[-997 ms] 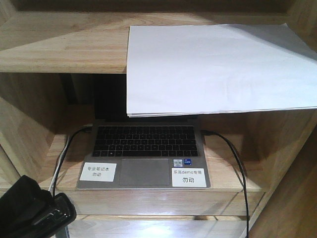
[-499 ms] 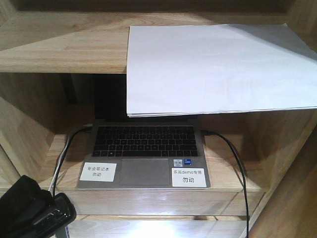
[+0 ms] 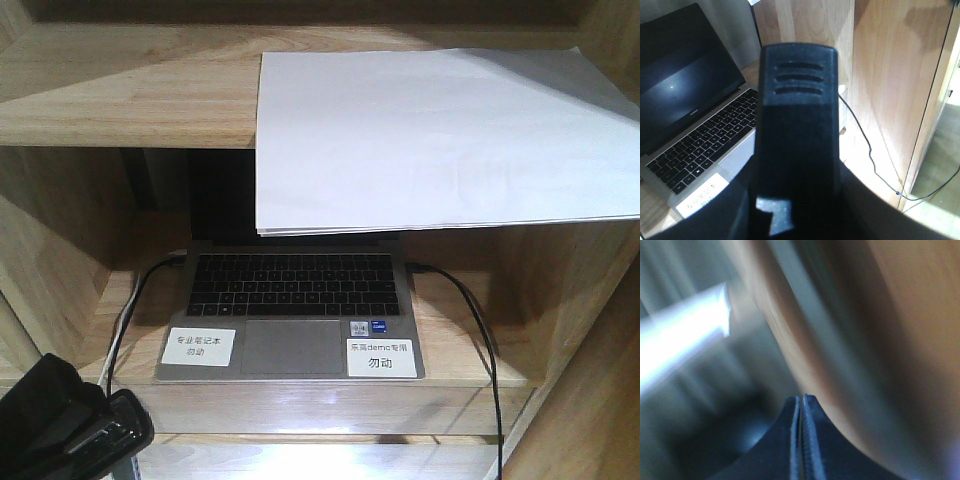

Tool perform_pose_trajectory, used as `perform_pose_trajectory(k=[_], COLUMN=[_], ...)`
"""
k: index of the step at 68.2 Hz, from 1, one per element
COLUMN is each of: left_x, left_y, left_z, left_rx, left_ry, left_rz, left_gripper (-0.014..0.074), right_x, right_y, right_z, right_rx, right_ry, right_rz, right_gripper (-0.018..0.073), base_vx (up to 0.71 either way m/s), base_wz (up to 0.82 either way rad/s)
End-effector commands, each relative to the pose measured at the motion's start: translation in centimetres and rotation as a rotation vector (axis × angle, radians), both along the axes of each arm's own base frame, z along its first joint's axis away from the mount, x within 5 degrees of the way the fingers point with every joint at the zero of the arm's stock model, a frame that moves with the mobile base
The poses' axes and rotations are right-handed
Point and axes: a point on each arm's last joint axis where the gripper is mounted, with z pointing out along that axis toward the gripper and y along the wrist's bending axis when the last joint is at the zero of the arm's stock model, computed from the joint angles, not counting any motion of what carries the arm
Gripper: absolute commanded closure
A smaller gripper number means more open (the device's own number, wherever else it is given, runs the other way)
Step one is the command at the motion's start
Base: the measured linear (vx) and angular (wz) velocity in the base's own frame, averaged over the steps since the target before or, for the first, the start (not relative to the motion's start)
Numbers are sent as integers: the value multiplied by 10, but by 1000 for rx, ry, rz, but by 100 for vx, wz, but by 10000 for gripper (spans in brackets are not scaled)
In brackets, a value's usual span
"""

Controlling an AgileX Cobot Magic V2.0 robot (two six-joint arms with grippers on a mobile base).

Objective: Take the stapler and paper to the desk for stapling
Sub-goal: 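Lower the held stapler toward the robot with the left gripper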

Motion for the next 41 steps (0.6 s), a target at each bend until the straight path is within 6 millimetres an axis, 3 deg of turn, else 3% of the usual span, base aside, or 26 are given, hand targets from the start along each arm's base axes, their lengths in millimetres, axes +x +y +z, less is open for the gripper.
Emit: perform_pose_trajectory(k=[1, 18, 26, 35, 41], left_x=[3, 3, 3, 3, 3], left_y=[0, 0, 0, 0, 0], left_z=[17, 17, 17, 17, 17], left_rx=[-103, -103, -103, -103, -103], left_ry=[-52, -52, -52, -52, -52], left_rz=[42, 42, 42, 42, 42], left_gripper=[603, 603, 603, 603, 603], right_x=[-3, 0, 1, 1, 0], right_y=[2, 0, 1, 8, 13], right_z=[6, -3, -8, -9, -8], right_rx=[148, 374, 393, 326, 358], right_ry=[-97, -4, 55, 85, 94], right_rz=[57, 82, 95, 193, 291], right_gripper=[569, 568, 548, 460, 349], base_vx=[0, 0, 0, 0, 0], base_wz=[0, 0, 0, 0, 0])
